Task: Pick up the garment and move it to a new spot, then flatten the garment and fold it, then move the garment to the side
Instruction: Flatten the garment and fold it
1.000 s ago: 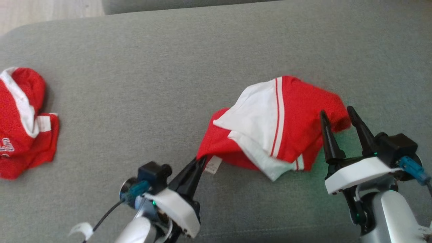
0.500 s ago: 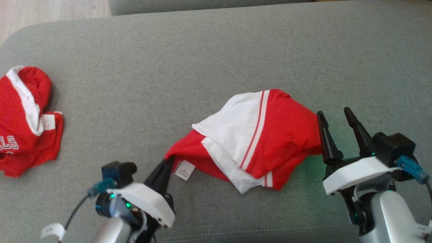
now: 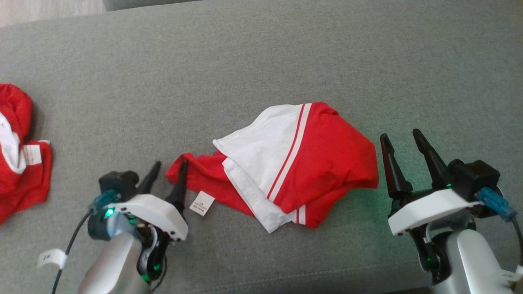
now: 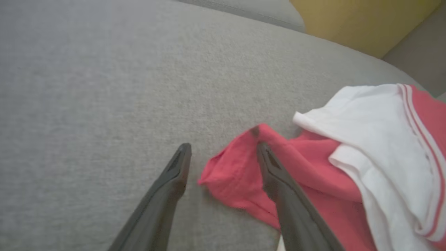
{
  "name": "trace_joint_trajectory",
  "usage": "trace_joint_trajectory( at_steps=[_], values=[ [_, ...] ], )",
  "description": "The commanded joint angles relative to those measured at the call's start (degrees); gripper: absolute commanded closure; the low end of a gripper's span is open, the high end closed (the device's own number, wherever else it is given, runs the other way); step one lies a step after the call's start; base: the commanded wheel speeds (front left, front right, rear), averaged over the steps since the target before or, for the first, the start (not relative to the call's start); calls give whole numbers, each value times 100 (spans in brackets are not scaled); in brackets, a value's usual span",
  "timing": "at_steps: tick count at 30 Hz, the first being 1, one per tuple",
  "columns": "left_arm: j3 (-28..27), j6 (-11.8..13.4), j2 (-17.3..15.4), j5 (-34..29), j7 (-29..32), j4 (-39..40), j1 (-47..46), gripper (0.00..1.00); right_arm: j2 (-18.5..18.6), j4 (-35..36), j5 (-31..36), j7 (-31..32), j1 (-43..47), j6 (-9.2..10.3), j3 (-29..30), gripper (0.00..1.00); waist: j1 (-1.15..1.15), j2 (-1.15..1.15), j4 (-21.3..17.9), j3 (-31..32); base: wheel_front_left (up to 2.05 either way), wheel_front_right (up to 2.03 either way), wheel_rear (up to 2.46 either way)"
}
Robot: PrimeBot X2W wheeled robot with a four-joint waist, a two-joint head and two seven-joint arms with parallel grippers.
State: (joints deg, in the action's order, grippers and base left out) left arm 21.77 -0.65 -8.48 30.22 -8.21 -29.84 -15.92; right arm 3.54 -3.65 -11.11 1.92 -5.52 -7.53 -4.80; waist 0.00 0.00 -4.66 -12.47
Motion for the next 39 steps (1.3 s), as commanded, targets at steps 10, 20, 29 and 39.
trace_joint_trajectory(
  at_steps=[10, 20, 29, 39],
  values=[
    [-334, 682, -304, -840, -665, 732, -231, 0, 96, 148, 101, -87, -272, 4, -203, 0, 0, 0, 150, 203, 0, 0, 0],
    [-642, 1139, -479, -1509, -677, 2200, 588, 0, 182, 190, 186, -2, -163, 4, -285, 0, 0, 0, 298, 519, 0, 0, 0],
    [-693, 1314, -533, -1516, -639, 2606, 1247, 0, 206, 260, 225, 68, -2, 4, -303, 0, 0, 0, 333, 702, 0, 0, 0],
    [-666, 1292, -563, -1446, -580, 2669, 1290, 0, 272, 346, 269, 139, 3, 4, -393, 0, 0, 0, 357, 687, 0, 0, 0]
  ],
)
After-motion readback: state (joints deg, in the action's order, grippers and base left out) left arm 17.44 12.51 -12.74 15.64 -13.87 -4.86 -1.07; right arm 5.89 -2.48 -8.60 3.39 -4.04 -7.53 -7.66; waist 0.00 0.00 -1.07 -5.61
